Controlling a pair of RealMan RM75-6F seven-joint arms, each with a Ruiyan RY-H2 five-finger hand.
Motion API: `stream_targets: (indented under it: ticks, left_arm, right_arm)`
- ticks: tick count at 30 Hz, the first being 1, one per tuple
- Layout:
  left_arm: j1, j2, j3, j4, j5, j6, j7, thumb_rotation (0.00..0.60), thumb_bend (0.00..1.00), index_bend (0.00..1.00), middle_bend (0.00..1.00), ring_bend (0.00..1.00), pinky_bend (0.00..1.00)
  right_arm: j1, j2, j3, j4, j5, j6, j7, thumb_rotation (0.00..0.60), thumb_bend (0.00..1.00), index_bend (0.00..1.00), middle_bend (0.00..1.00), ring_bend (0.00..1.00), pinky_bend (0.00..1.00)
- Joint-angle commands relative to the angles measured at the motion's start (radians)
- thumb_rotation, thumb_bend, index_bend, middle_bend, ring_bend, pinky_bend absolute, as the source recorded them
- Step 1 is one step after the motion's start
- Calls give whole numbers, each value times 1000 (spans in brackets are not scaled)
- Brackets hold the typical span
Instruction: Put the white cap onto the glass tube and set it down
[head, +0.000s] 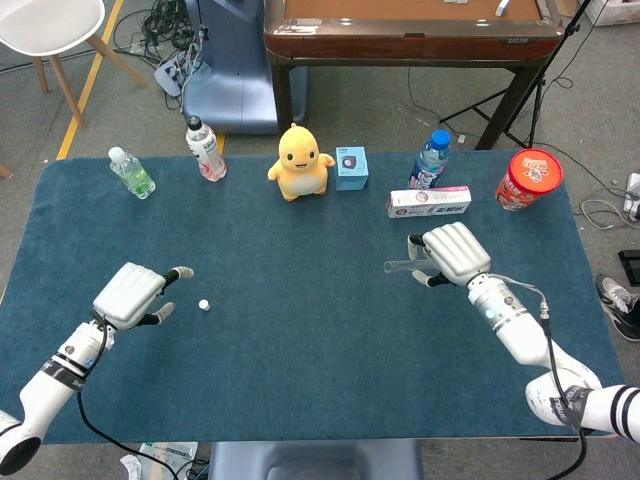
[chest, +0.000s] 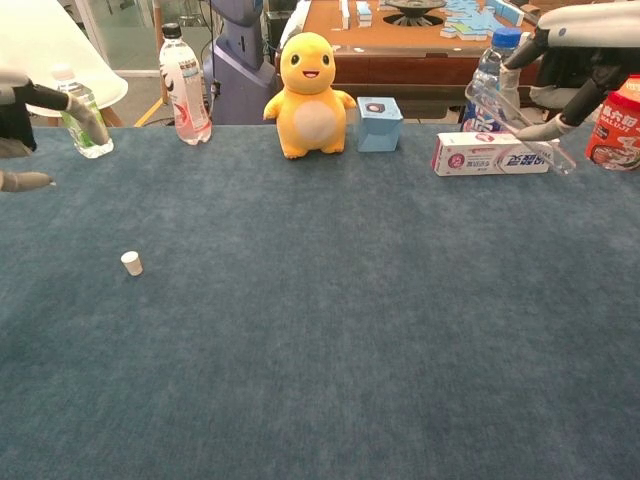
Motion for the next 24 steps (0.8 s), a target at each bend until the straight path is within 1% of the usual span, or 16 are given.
stream_targets:
  ticks: [1,4,7,10,16,24]
  left_arm:
    - [-47,-40,1,13,-49,-54,60,600,342,243,1000,1000,994]
    - [-71,-88,-2,47,-90,-71,93,600,321,268,1000,1000,992]
    - [-89,-135,-7,88,-126,-76,121,600,251,320,1000,1000,992]
    - [-107,-170,-7,124,-164,-93,150,600,240,375,1000,1000,992]
    - [-134,-242,-1,188,-224,-99,210,600,213,391,1000,1000,992]
    - [-150,-301,31,246,-280,-110,283,600,213,399,1000,1000,998]
  right_arm:
    - [-10,14,-2,-14,8,7,-9,600,628,817,906,1000,1000]
    - [-18,22,-7,-24,10,6,-15,600,628,818,906,1000,1000]
    - [-22,26,-10,-28,14,1,-19,600,628,818,906,1000,1000]
    - [-24,26,-13,-29,14,-2,-21,600,628,818,906,1000,1000]
    - [-31,22,-16,-24,12,-3,-23,600,628,818,906,1000,1000]
    - [-37,16,-20,-6,25,-13,-27,600,628,818,906,1000,1000]
